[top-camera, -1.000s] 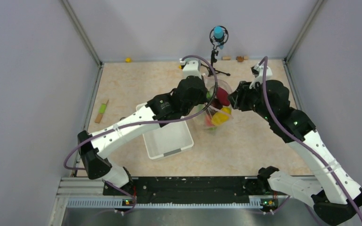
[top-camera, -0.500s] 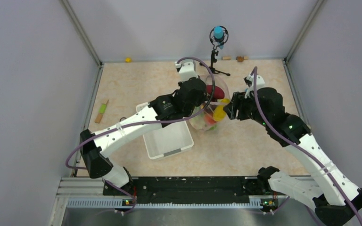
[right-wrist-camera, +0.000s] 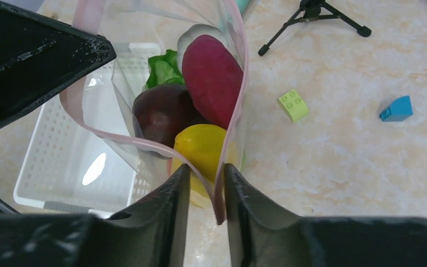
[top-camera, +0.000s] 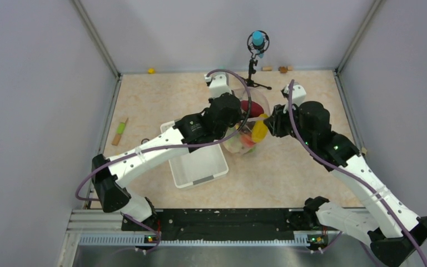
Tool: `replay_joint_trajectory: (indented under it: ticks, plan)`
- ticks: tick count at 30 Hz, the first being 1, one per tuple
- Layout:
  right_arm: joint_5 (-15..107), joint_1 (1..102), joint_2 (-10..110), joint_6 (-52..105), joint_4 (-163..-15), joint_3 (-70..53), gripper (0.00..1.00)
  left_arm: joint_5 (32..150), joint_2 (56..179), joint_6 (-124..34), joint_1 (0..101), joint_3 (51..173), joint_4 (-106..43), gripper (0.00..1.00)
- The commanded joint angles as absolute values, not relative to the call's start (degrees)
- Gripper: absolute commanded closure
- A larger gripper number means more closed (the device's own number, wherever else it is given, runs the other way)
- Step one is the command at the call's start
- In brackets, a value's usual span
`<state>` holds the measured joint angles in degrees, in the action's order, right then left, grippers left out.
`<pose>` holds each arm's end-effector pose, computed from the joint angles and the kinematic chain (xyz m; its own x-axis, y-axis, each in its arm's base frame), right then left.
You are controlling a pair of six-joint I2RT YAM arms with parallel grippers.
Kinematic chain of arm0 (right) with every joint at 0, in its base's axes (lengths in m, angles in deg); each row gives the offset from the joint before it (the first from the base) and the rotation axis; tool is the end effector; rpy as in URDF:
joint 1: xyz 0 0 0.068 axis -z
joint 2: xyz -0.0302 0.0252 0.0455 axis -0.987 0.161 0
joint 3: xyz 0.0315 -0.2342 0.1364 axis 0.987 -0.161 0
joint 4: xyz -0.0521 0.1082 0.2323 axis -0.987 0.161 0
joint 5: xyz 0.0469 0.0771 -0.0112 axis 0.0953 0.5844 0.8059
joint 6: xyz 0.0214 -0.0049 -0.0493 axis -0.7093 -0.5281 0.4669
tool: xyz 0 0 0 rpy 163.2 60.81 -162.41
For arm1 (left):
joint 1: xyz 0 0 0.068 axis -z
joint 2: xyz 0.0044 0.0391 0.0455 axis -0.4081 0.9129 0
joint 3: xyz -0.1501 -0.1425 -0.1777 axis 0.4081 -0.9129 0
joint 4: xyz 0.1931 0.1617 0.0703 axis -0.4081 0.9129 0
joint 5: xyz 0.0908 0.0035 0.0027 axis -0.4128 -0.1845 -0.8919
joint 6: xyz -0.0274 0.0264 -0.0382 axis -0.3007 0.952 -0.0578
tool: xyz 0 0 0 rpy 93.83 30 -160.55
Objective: Place the food in the zip-top bag and seal the zipper
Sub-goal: Adjust the zipper food storage bag at the center of the board.
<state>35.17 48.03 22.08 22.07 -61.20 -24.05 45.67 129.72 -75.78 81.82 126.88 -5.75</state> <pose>0.1689 0.1064 0.3752 -0.3981 -0.0206 -0.9171 -0.4313 0.8866 0.1673 0.2034 -0.2821 0.3938 -0.4181 -0.3492 -0.8386 0.1349 0.8891 -0.4375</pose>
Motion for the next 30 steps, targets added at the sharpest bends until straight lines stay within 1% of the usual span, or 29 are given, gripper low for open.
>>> replay_joint_trajectory:
  ticks: [1,4,5,6,7,8,10,11,13,15,17,20,21,23,24,25,27,30]
  plan:
    - [37.7,48.4,22.4,22.9,-64.1,-23.7,0.76,44.2,127.2,-75.2,81.6,126.7,-8.9,1.00]
    - [37.5,48.4,22.3,22.9,-63.9,-23.7,0.91,44.3,127.4,-74.4,81.5,126.9,-9.0,1.00]
    - [37.2,48.3,22.2,22.9,-63.9,-23.5,0.92,44.4,127.4,-73.9,81.6,127.0,-9.1,0.97]
    - [36.9,48.4,22.1,23.0,-63.8,-23.2,0.94,44.5,127.2,-73.1,81.5,127.0,-9.2,0.90]
    - [36.6,48.4,22.0,23.2,-63.7,-22.9,0.97,44.7,126.9,-71.7,81.5,126.7,-9.5,0.78]
    - [36.5,48.4,21.9,23.3,-63.7,-22.6,0.98,44.8,126.6,-70.5,81.6,126.7,-9.4,0.60]
    - [36.8,48.3,22.0,23.4,-63.8,-22.1,0.98,44.0,125.7,-68.7,81.3,126.8,-7.8,0.32]
    - [37.0,48.4,22.1,23.2,-63.8,-21.8,0.98,43.2,124.9,-67.7,81.0,126.3,-7.5,0.24]
    - [37.6,48.4,22.4,23.1,-63.7,-21.6,1.00,42.5,122.2,-65.7,79.7,123.2,-7.8,0.14]
    - [37.1,48.4,22.5,22.7,-63.4,-21.3,1.00,44.0,118.0,-61.5,77.9,118.2,-11.0,0.09]
    - [36.6,48.4,22.5,22.3,-63.2,-21.1,1.00,50.0,112.7,-55.7,75.6,112.1,-16.8,0.03]
    - [36.9,48.4,22.8,21.5,-62.7,-20.4,1.00,61.2,107.1,-50.0,70.4,106.9,-20.4,0.03]
    - [36.8,48.4,23.0,21.3,-62.2,-20.0,1.00,65.4,105.9,-50.0,66.5,105.7,-20.5,0.03]
    - [36.8,48.4,23.6,21.2,-61.3,-19.2,1.00,78.2,104.2,-47.9,60.5,102.9,-23.0,0.02]
    - [36.8,48.4,23.9,21.3,-61.0,-18.9,1.00,87.0,104.0,-46.1,58.3,101.8,-23.6,0.03]
    - [36.9,48.4,24.2,21.1,-60.6,-18.6,1.00,91.3,104.2,-43.5,56.6,101.1,-23.8,0.03]
    - [37.1,48.4,24.8,20.9,-60.2,-18.4,1.00,94.0,105.1,-42.2,54.5,100.5,-24.6,0.03]
    - [37.0,48.4,25.6,21.0,-59.9,-17.9,1.00,104.7,106.4,-38.7,50.9,98.2,-29.5,0.02]
